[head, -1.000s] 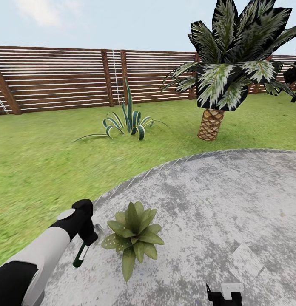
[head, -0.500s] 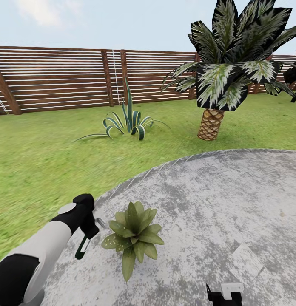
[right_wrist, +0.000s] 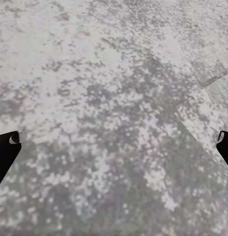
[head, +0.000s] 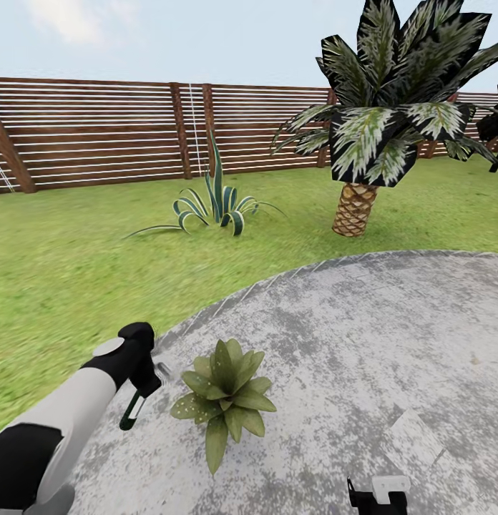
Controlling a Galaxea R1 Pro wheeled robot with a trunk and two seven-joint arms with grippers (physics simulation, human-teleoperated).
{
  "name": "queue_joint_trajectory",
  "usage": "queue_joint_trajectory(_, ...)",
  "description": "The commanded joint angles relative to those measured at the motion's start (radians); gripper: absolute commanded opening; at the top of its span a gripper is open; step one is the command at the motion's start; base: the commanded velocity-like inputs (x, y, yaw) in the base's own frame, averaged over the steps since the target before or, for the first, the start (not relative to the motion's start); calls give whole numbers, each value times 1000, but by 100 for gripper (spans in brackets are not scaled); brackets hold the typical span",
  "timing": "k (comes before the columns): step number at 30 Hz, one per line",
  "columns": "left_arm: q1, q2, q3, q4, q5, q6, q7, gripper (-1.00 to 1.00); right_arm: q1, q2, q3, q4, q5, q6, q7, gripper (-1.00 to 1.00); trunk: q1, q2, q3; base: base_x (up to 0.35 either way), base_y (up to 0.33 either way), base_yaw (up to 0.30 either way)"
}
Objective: Pick up the pesticide atomizer in the garden and spray insectifuge to fully cover both potted plants in the garden.
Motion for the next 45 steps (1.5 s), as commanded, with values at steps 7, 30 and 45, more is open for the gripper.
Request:
queue_joint_trajectory(7,63,12,-4,1,-6,5,-4,-100,0,0,9,-1,-4,-1,-6,100,0,0,-1,0,0,0)
queue_joint_trajectory(30,133,14,7,-3,7,5,64,-100,0,0,10,-1,-2,-1,-6,100,0,0,-1,44,7,0)
queue_joint_trajectory(45,129,60,74,-9,5,3,62,-100,0,0,10,-1,-2,-1,-6,100,0,0,-1,0,0,0)
